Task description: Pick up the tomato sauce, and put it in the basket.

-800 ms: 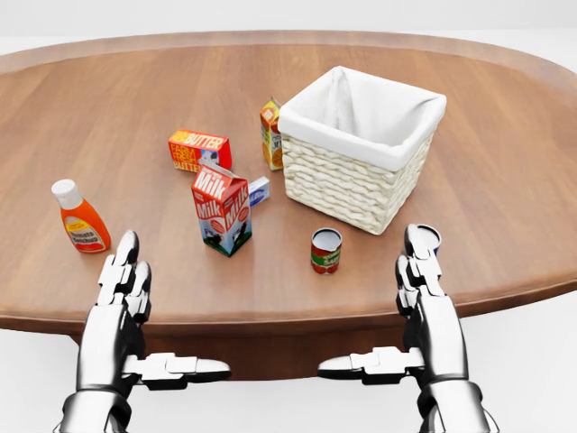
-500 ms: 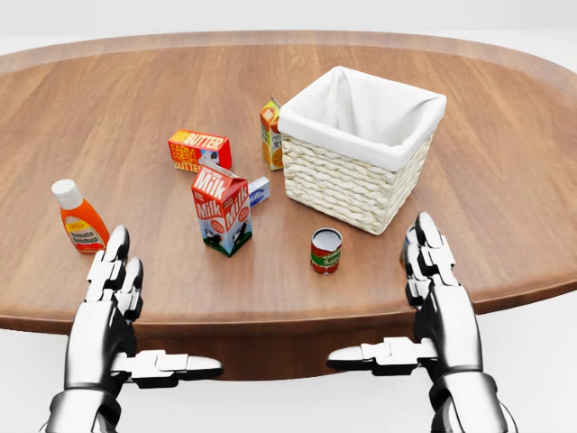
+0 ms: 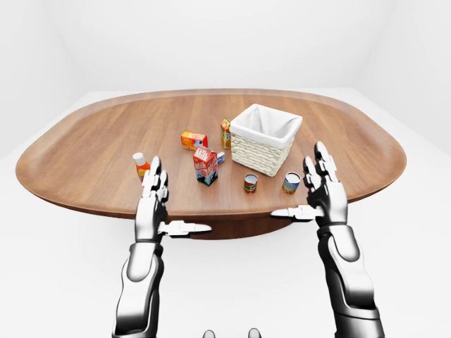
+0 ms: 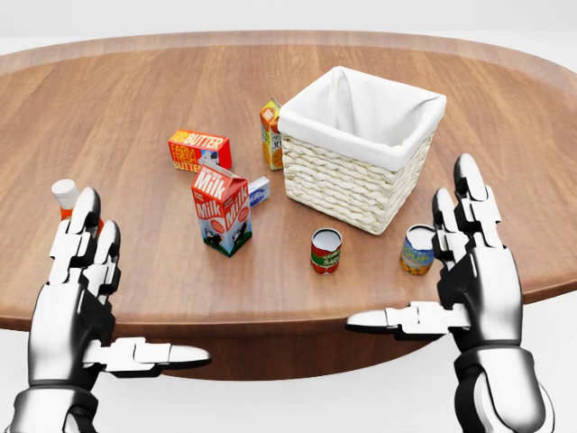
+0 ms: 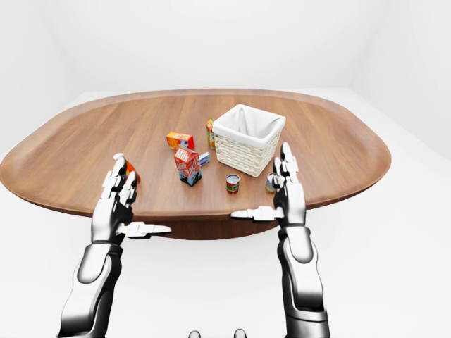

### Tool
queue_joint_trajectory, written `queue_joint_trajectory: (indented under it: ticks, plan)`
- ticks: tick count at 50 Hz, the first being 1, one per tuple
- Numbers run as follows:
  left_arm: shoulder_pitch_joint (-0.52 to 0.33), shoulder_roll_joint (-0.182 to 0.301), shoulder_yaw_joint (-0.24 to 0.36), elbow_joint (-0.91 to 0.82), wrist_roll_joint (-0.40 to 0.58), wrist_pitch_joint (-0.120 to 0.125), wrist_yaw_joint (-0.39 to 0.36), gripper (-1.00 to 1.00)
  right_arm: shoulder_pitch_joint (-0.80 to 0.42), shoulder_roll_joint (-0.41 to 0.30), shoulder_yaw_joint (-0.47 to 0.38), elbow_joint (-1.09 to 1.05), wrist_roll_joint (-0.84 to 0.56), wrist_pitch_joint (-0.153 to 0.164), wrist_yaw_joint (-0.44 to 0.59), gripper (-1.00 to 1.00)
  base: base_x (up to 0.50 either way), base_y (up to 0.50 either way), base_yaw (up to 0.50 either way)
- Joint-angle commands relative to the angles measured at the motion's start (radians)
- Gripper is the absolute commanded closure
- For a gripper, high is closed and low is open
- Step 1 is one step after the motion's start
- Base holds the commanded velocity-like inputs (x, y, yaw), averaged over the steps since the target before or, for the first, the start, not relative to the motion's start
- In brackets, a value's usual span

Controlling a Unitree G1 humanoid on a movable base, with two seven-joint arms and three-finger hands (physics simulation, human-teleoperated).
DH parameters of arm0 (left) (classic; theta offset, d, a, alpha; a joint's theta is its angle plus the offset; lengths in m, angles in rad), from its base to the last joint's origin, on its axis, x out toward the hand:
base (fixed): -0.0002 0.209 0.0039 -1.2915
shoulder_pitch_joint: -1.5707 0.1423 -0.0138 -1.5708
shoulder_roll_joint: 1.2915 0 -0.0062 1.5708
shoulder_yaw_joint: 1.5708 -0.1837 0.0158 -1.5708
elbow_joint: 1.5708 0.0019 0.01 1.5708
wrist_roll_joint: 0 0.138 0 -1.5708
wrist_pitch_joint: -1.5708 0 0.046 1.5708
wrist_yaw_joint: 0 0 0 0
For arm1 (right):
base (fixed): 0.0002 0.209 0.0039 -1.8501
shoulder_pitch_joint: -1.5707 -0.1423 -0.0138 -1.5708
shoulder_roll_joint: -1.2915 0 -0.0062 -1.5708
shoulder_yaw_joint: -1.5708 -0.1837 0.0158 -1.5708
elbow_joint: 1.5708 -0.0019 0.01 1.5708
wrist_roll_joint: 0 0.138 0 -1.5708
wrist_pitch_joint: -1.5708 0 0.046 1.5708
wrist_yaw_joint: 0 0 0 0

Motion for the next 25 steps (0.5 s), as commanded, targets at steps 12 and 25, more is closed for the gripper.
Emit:
queue_joint_trajectory:
  ticks: [12,25]
  plan:
    - [0.008,-0.003,0.001,-0.062,0.011,0.0,-0.006,-1.0,-0.006,-0.005,-0.018,-0.041,0.069,0.0,0.016,-1.0,0.18,0.0,0.0]
    - [0.004,-0.003,-0.002,-0.034,0.013,0.0,-0.005,-1.0,0.011,-0.001,-0.003,-0.023,0.039,0.0,0.018,-1.0,0.43,0.0,0.0]
